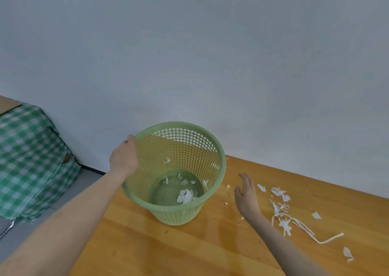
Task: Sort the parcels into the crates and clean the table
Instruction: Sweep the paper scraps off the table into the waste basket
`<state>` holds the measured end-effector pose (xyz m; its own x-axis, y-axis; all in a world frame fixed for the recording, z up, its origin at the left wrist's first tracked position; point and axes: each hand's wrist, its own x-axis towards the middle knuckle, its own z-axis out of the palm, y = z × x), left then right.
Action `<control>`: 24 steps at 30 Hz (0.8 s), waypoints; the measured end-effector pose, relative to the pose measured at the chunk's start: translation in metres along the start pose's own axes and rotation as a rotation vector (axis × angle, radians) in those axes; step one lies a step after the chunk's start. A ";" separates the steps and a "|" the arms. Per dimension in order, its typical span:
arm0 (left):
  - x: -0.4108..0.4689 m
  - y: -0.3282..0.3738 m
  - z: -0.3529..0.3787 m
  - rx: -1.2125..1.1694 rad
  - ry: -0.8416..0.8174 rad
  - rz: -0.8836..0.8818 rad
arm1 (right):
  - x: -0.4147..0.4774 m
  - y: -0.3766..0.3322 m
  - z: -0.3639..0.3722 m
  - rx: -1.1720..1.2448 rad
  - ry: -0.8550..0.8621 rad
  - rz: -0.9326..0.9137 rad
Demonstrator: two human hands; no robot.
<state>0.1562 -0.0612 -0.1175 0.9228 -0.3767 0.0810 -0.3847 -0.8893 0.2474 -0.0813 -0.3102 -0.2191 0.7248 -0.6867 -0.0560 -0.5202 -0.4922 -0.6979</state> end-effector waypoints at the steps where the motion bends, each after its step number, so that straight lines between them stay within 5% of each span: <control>1: 0.000 0.000 0.001 -0.002 0.006 0.000 | 0.004 0.009 0.007 -0.064 -0.076 0.042; 5: 0.003 -0.004 0.008 -0.013 0.030 0.005 | 0.020 0.034 0.030 -0.374 -0.404 0.119; 9: 0.007 -0.005 0.010 0.000 0.032 -0.019 | 0.034 0.032 0.043 -0.552 -0.543 0.114; 24: 0.007 -0.006 0.013 -0.005 0.050 -0.031 | 0.050 0.036 0.047 -0.630 -0.554 0.063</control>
<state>0.1653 -0.0618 -0.1306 0.9343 -0.3352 0.1213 -0.3557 -0.8990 0.2555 -0.0424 -0.3366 -0.2806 0.7177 -0.4419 -0.5382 -0.6025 -0.7815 -0.1618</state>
